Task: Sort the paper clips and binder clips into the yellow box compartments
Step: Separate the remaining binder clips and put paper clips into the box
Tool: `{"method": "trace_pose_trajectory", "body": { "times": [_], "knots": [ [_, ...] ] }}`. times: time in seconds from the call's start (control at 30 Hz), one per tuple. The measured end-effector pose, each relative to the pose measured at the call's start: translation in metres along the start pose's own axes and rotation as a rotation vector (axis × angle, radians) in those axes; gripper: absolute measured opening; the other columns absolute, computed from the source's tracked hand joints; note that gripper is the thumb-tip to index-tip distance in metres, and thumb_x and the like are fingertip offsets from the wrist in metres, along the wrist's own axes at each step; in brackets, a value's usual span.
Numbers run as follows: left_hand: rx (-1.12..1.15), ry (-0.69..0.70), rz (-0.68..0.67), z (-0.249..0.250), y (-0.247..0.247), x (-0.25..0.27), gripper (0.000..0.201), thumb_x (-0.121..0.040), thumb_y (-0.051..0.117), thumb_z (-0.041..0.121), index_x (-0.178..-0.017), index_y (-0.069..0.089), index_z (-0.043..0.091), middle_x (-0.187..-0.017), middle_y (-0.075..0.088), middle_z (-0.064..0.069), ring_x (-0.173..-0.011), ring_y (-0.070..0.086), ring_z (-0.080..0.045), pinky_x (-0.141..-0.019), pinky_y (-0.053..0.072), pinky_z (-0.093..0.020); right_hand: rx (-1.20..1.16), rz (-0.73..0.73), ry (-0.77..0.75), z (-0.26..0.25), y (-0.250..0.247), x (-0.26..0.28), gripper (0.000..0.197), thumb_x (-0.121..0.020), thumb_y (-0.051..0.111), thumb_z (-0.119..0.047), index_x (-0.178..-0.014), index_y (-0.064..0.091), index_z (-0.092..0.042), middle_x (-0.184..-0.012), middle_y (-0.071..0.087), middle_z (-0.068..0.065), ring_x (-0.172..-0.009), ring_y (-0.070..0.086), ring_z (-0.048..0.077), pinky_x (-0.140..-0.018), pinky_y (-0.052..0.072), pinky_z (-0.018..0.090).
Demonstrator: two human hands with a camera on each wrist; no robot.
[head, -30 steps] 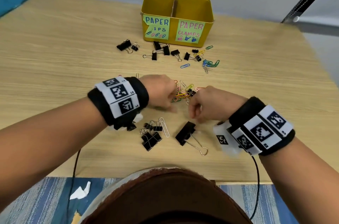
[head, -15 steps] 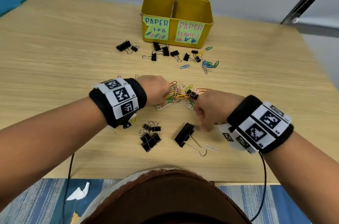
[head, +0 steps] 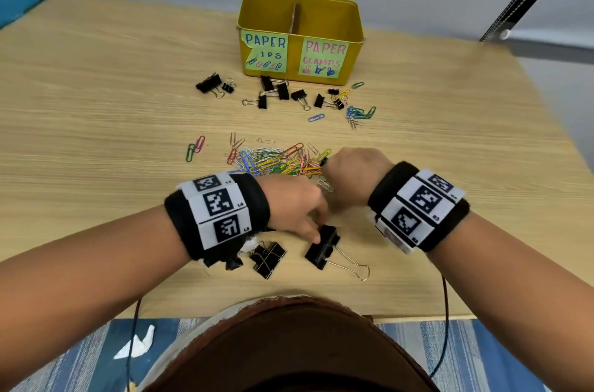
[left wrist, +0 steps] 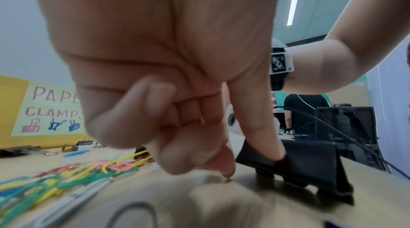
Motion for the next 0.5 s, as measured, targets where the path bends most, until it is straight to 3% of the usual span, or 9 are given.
{"method": "trace_pose_trajectory", "body": {
  "times": [0.07,0.17,0.3,0.37,0.43,0.5],
  "knots": [
    [0.038,-0.036,0.054,-0.008,-0.003,0.004,0.037,-0.085,0.057,0.047,-0.113,0.063,0.023,-0.106,0.065,0.001,-0.100,0.058,-0.019,-0.081,0.047,-0.029,-0.054,0.079,0.018,0.003,-0.008,-0.008,0.023,-0.087,0.058,-0.031,-0.097,0.061,-0.010,-0.076,0.048,0.003,-0.072,0.048,0.024,-0.064,0.040,0.029],
    [0.060,-0.162,0.182,-0.037,-0.014,0.015,0.038,-0.081,0.061,0.047,-0.110,0.061,0.022,-0.109,0.058,0.000,-0.095,0.054,-0.016,-0.079,0.046,-0.031,-0.210,0.111,0.068,0.018,-0.016,-0.011,0.024,-0.084,0.063,-0.038,-0.082,0.050,-0.017,-0.082,0.052,0.003,-0.078,0.049,0.023,-0.065,0.037,0.029],
    [0.019,-0.366,0.116,-0.078,-0.020,0.030,0.042,-0.078,0.069,0.037,-0.114,0.055,0.019,-0.113,0.049,-0.002,-0.098,0.049,-0.019,-0.085,0.048,-0.034,-0.261,0.026,0.071,0.034,-0.010,-0.012,0.018,-0.079,0.069,-0.026,-0.081,0.053,-0.017,-0.085,0.057,0.003,-0.080,0.052,0.022,-0.059,0.035,0.024],
    [0.018,-0.346,0.141,-0.077,-0.020,0.025,0.046,-0.077,0.070,0.033,-0.116,0.052,0.018,-0.118,0.048,-0.004,-0.103,0.049,-0.021,-0.087,0.047,-0.035,-0.318,0.076,0.072,0.032,-0.010,-0.017,0.019,-0.079,0.069,-0.025,-0.086,0.054,-0.017,-0.086,0.055,0.002,-0.082,0.051,0.022,-0.064,0.036,0.026],
    [0.019,-0.241,0.197,-0.064,-0.020,0.015,0.052,-0.077,0.070,0.035,-0.122,0.049,0.019,-0.125,0.044,-0.004,-0.116,0.045,-0.022,-0.095,0.045,-0.037,-0.371,0.130,0.060,0.028,-0.011,-0.023,0.020,-0.081,0.067,-0.026,-0.095,0.059,-0.015,-0.087,0.056,0.004,-0.087,0.054,0.024,-0.070,0.038,0.026],
    [0.011,-0.101,0.159,-0.046,-0.016,0.004,0.061,-0.080,0.064,0.043,-0.134,0.041,0.027,-0.142,0.034,-0.001,-0.132,0.034,-0.021,-0.106,0.040,-0.041,-0.378,0.149,0.058,0.028,-0.013,-0.027,0.015,-0.086,0.060,-0.016,-0.098,0.066,-0.010,-0.092,0.066,0.009,-0.094,0.060,0.026,-0.074,0.041,0.026]
  ]
}}
Point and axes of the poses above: each hand's wrist, its own x-axis away from the middle knuckle, its own y-axis out of the palm, z = x × y, the point moved 2 cm from there along -x, towards the middle knuckle
